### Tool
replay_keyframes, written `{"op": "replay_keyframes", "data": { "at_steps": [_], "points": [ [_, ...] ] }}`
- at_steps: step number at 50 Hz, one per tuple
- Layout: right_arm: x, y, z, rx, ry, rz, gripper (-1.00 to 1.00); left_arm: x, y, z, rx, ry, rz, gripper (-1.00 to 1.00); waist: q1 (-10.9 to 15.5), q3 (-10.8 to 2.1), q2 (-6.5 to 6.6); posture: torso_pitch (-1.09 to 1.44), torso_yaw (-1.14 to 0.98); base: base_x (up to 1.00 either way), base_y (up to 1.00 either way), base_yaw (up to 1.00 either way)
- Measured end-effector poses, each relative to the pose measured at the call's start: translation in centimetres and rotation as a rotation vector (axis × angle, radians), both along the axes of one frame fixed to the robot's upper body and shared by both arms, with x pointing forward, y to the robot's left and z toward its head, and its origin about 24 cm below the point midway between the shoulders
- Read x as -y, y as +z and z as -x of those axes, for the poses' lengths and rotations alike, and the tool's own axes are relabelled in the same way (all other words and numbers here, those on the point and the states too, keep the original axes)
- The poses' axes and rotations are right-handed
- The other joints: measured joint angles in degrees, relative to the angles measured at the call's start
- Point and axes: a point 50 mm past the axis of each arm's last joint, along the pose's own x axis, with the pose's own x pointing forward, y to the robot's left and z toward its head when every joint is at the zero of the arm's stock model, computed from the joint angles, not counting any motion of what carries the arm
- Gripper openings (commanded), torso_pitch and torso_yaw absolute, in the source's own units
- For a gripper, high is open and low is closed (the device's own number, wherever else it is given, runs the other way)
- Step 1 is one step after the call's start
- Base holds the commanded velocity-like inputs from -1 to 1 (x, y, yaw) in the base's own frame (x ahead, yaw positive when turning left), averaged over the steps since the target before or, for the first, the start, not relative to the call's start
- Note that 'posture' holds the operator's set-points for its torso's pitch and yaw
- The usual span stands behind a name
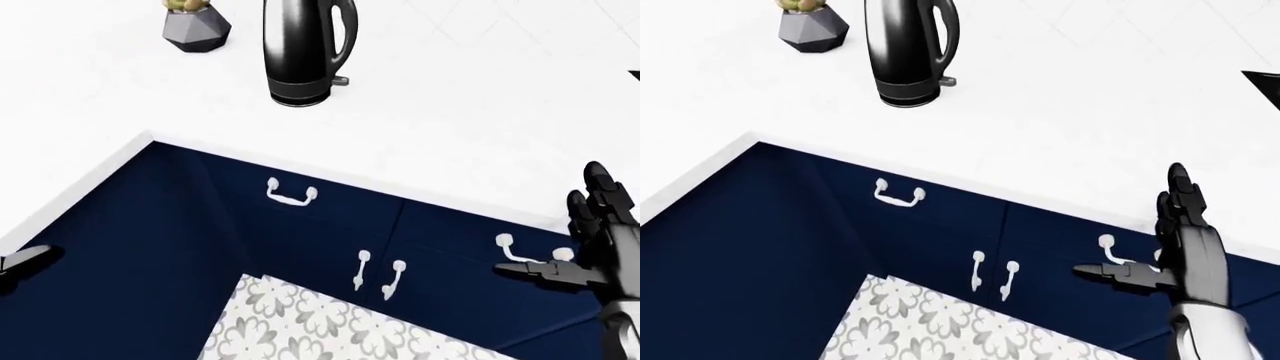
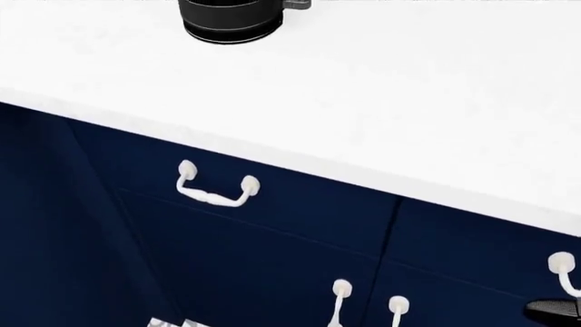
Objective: Close the lid of the electric kettle.
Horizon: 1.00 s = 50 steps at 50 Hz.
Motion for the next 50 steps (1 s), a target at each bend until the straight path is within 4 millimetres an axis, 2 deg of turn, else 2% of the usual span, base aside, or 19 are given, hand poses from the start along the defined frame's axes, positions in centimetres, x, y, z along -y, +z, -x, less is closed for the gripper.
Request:
{"op": "replay_keyframes", "data": {
  "at_steps": [3,8,11,15,18,21,23,26,27,30,32,33,34,36,39,44,47,49,50],
  "points": [
    [0.14,-0.18,0.01,-0.009,-0.007,-0.002,1.0,0.04,-0.2,-0.06,-0.009,-0.004,0.009,1.0,0.0,0.0,0.39,0.0,0.0,0.1,0.09,0.0],
    [0.34,0.09,0.33,-0.004,-0.027,0.012,1.0,0.19,0.42,0.22,0.013,-0.002,-0.016,1.0,0.0,0.06,2.36,0.0,0.0,0.11,0.09,0.0],
    [0.05,-0.11,0.06,-0.006,-0.009,0.003,1.0,-0.04,0.4,0.3,0.012,0.01,-0.014,1.0,0.3,0.15,1.51,0.0,0.0,0.11,0.09,0.0],
    [-0.19,-0.12,-0.07,-0.004,0.012,0.001,1.0,-0.27,-0.14,0.26,-0.01,0.02,0.008,1.0,0.6,0.21,1.6,0.0,0.0,0.11,0.09,0.0],
    [0.01,-0.1,0.04,-0.004,0.001,0.003,1.0,-0.16,0.18,0.27,0.0,0.016,-0.006,1.0,0.6,0.31,0.15,0.0,0.0,0.11,0.09,0.0],
    [0.06,0.14,0.14,0.005,-0.005,0.012,1.0,-0.02,0.48,0.24,0.015,0.012,-0.021,1.0,0.6,0.23,-2.37,0.0,0.0,0.11,0.09,0.0],
    [0.32,0.0,0.23,-0.002,-0.019,0.01,1.0,0.24,0.04,0.0,0.006,-0.008,-0.004,1.0,0.0,0.66,-0.91,0.0,0.0,0.11,0.09,0.0],
    [0.49,-0.58,0.26,-0.029,-0.03,-0.007,1.0,0.23,-0.33,-0.17,-0.015,-0.019,0.012,1.0,-0.4,0.26,-1.83,0.0,0.0,0.11,0.09,0.0],
    [0.48,-0.53,0.24,-0.027,-0.029,-0.004,1.0,0.19,-0.27,-0.12,-0.014,-0.016,0.01,1.0,-0.3,0.12,-1.74,0.0,0.0,0.11,0.09,0.0],
    [0.38,-0.1,0.16,-0.001,-0.023,0.015,1.0,0.13,0.14,0.1,0.001,-0.004,-0.004,1.0,-0.2,0.53,0.0,0.0,0.0,0.11,0.08,0.0],
    [0.33,-0.02,0.17,0.004,-0.021,0.022,1.0,0.18,0.32,0.16,0.01,-0.003,-0.014,1.0,-0.4,0.74,1.94,0.0,0.0,0.12,0.06,0.0],
    [0.29,0.02,0.15,0.005,-0.02,0.024,1.0,0.2,0.41,0.17,0.012,-0.003,-0.017,1.0,-0.4,0.57,3.24,0.0,0.0,0.12,0.06,0.0],
    [0.15,0.04,0.07,0.009,-0.014,0.022,1.0,0.13,0.49,0.19,0.015,0.0,-0.02,1.0,-0.2,0.21,3.91,0.0,0.0,0.11,0.05,0.0],
    [-0.22,-0.51,-0.15,-0.01,0.008,0.0,1.0,-0.12,0.08,0.17,0.004,0.01,-0.002,1.0,0.4,0.62,3.4,0.0,0.0,0.11,0.05,0.0],
    [-0.12,-0.74,-0.1,-0.03,0.008,-0.008,1.0,-0.32,-0.34,0.17,-0.016,0.019,0.013,1.0,0.6,0.35,2.87,0.0,0.0,0.11,0.05,0.0],
    [0.1,0.03,0.09,0.004,-0.01,0.023,1.0,-0.19,0.27,0.27,0.006,0.017,-0.011,1.0,0.7,0.2,-0.38,0.0,0.0,0.11,0.04,0.0],
    [0.08,0.15,0.03,0.013,-0.005,0.031,1.0,-0.15,0.3,0.17,0.011,0.014,-0.015,1.0,0.8,-0.28,-3.19,0.0,0.0,0.11,0.04,0.0],
    [0.4,-0.15,0.1,-0.004,-0.02,0.023,1.0,0.08,-0.23,-0.09,0.0,-0.005,0.004,1.0,0.1,0.22,-1.69,0.0,0.0,0.11,0.04,0.0],
    [0.52,-0.43,0.18,-0.017,-0.028,0.015,1.0,0.11,-0.41,-0.2,-0.009,-0.013,0.011,1.0,0.0,0.25,-1.82,0.0,0.0,0.1,0.05,0.0]
  ]
}}
